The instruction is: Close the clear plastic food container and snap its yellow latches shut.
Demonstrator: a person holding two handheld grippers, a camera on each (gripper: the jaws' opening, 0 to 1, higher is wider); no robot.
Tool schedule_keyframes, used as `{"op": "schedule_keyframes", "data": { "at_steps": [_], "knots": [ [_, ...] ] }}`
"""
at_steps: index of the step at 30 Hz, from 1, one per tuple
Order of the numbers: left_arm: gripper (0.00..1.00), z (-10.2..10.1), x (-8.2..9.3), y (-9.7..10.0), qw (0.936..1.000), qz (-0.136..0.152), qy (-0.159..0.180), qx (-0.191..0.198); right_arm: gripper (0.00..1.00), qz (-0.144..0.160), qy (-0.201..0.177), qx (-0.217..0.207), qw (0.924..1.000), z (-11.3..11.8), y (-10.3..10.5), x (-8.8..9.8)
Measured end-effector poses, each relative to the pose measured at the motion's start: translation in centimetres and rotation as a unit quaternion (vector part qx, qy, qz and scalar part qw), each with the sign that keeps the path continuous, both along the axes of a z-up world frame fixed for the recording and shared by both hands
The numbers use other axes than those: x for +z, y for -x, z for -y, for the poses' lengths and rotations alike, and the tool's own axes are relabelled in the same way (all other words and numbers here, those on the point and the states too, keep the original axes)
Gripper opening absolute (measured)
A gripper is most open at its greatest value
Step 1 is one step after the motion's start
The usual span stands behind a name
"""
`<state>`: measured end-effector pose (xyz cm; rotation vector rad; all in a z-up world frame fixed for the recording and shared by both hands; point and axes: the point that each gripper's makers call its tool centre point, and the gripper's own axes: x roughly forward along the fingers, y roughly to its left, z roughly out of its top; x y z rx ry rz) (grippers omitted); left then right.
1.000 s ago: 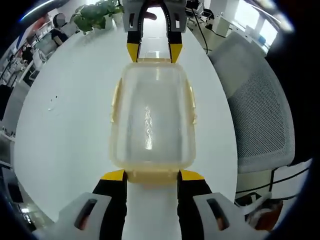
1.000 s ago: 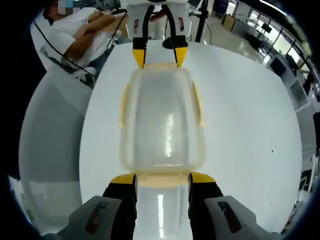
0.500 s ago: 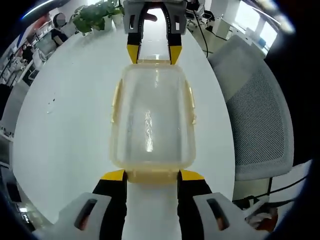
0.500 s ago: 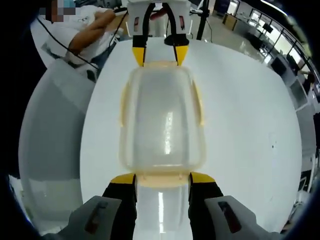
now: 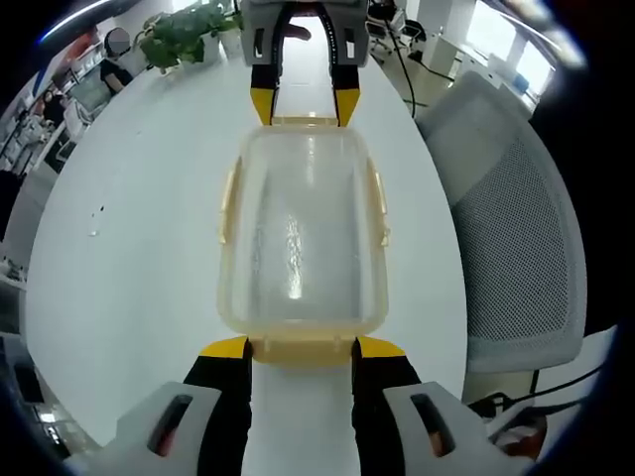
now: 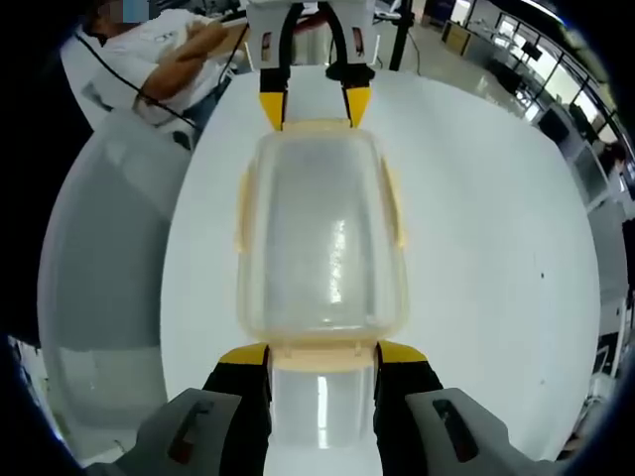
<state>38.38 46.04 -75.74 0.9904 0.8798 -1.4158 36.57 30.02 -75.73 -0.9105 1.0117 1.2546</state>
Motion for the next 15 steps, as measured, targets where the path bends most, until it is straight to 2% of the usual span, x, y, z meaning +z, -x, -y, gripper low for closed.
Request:
{"op": "schedule_keyframes", "data": {
  "at_steps": [15],
  "knots": [
    [0.38, 1.4, -0.2, 0.3, 1.0, -0.006, 0.001, -0.002, 0.39, 0.0, 0.001, -0.002, 1.0, 1.3, 0.3, -0.4]
  ]
}}
